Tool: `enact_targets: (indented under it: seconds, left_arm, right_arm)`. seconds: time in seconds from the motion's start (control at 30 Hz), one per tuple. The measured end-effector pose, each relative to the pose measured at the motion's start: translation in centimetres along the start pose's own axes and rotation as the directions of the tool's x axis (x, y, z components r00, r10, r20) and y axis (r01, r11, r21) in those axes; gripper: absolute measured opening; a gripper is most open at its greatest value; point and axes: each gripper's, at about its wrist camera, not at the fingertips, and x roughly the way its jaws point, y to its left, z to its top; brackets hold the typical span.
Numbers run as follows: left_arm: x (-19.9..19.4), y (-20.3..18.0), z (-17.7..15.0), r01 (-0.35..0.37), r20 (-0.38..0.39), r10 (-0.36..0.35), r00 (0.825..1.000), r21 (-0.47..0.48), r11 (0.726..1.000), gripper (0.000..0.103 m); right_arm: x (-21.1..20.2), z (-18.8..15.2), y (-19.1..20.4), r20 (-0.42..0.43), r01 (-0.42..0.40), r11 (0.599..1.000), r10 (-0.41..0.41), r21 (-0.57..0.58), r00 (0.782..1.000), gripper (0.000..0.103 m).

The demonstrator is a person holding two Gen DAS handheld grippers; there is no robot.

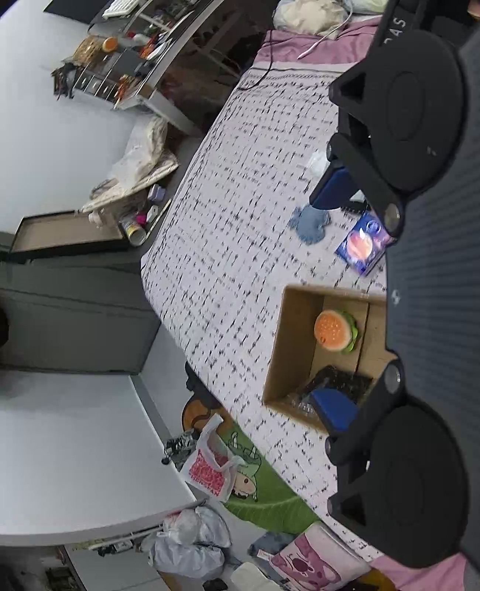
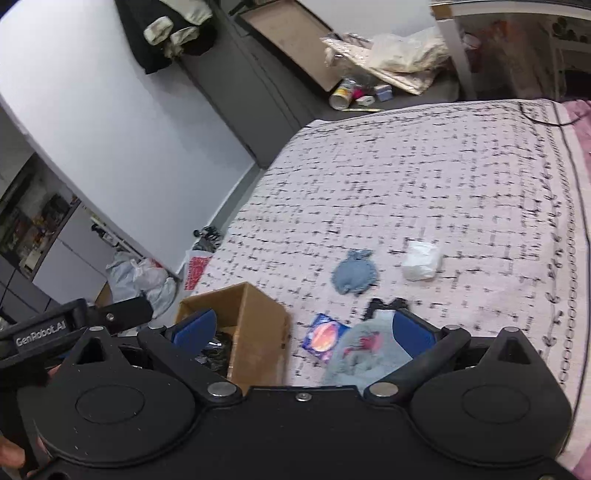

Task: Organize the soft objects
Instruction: 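Move both tools to the blue fuzzy plush beside the blue card box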

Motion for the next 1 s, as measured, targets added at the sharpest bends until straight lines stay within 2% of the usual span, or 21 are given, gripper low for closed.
enact_targets:
  seconds: [0.3, 0.6, 1.0]
  left_arm:
    - [0.5, -2.6, -1.6, -0.015, -0.055, 0.015, 0.998, 0.001, 1.0, 0.102]
    - [1.8, -5.0, -3.1, -0.029, -0.084, 0.03, 0.996, 0.011, 1.0, 0.102]
    - [3.3, -7.8, -3.8, 0.006, -0.092, -0.003, 0.996, 0.035, 0.999, 0.099]
  right_arm:
    - [-1.3, -0.3, -2.4, -0.015, 0.018, 0.999, -0.018, -0.03, 1.0, 0.103]
    - [-1.2, -0.1, -5.0, -0.044, 0.029, 0.999, -0.028, 0.018, 0.999, 0.103]
    - [-0.6, -0.1, -8.0, -0.07, 0.011, 0.993, -0.003, 0.119, 0.998, 0.103]
